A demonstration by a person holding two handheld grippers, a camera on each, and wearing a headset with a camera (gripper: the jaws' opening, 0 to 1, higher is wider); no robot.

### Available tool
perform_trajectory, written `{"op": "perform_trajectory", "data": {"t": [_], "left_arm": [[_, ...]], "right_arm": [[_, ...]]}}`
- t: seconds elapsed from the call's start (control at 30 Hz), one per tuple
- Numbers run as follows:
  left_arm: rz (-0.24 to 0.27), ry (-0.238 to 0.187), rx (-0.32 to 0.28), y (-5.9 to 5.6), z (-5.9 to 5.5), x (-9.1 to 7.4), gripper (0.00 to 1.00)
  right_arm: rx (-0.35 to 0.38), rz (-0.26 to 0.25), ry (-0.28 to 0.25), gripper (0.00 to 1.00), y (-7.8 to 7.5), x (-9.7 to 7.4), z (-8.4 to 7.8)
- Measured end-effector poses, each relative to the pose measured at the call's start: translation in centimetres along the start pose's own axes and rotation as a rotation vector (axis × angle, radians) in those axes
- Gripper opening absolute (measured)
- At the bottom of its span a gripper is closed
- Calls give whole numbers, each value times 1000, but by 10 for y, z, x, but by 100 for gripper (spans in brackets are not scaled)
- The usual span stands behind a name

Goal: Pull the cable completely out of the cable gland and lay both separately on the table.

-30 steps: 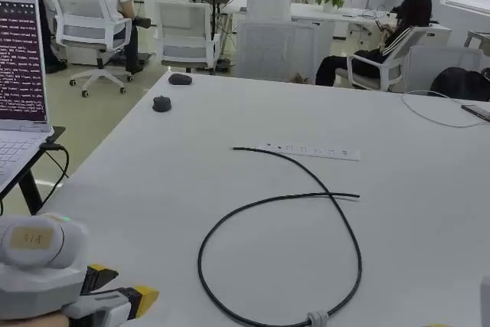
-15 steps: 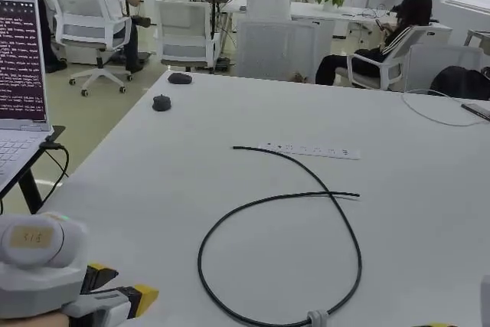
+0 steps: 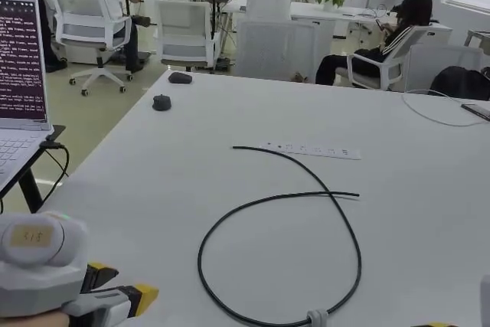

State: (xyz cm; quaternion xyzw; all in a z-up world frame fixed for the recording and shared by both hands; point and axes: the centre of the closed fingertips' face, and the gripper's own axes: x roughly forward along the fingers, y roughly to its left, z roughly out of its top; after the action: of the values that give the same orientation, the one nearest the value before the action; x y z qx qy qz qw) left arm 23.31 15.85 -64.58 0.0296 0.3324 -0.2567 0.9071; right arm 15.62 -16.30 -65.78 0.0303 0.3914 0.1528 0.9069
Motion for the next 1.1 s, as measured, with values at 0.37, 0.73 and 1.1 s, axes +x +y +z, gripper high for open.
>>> {"op": "perform_trajectory", "data": {"t": [0.37,0.73,1.1], "left_arm": [[-2,4,2,0,0,1,41],[-4,-7,-2,0,2,1,42],[-20,38,33,-3,-5,2,43]], "right_arm": [[-2,1,3,25,0,0,0],[-4,2,5,25,1,0,0],[-11,6,0,25,1,0,1]]}}
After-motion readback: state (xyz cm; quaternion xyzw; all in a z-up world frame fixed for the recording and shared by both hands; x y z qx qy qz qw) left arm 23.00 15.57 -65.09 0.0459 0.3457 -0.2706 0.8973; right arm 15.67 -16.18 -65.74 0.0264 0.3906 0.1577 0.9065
